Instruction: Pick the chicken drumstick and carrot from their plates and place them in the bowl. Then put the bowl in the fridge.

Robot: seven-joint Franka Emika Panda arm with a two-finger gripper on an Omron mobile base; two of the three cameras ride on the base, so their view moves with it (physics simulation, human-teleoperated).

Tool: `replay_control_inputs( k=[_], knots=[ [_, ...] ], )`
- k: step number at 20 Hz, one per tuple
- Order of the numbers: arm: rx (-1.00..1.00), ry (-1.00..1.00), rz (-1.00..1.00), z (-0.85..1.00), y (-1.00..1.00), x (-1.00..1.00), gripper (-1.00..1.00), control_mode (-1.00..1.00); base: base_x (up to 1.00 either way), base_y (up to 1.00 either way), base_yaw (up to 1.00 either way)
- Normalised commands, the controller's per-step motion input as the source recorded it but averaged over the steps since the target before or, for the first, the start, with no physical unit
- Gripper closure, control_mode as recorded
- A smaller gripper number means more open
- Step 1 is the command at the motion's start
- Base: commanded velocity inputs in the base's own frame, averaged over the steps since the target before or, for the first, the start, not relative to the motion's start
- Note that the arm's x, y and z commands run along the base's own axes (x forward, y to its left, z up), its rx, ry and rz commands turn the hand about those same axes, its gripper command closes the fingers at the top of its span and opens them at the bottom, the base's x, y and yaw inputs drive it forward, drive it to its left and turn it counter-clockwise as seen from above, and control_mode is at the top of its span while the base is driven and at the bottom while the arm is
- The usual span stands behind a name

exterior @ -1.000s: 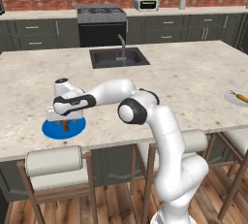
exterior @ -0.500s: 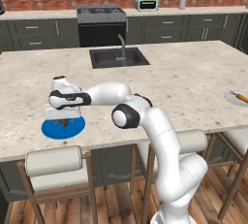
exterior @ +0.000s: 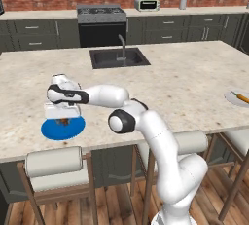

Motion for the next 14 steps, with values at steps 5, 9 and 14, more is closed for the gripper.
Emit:
replay_control_inputs(
  k=[5,9,14],
  knots=[
    [-0.10,-0.15,-0.07,0.40,-0.23,-0.53,1.00,-1.00,0.00,0.00,0.00],
    [-0.13,-0.26,0.00,0.37,-0.41,-0.57,1.00,-1.00,0.00,0.00,0.00],
    [-0.09,-0.22,0.04,0.18,-0.39,-0.54,1.00,-1.00,0.00,0.00,0.00]
  ],
)
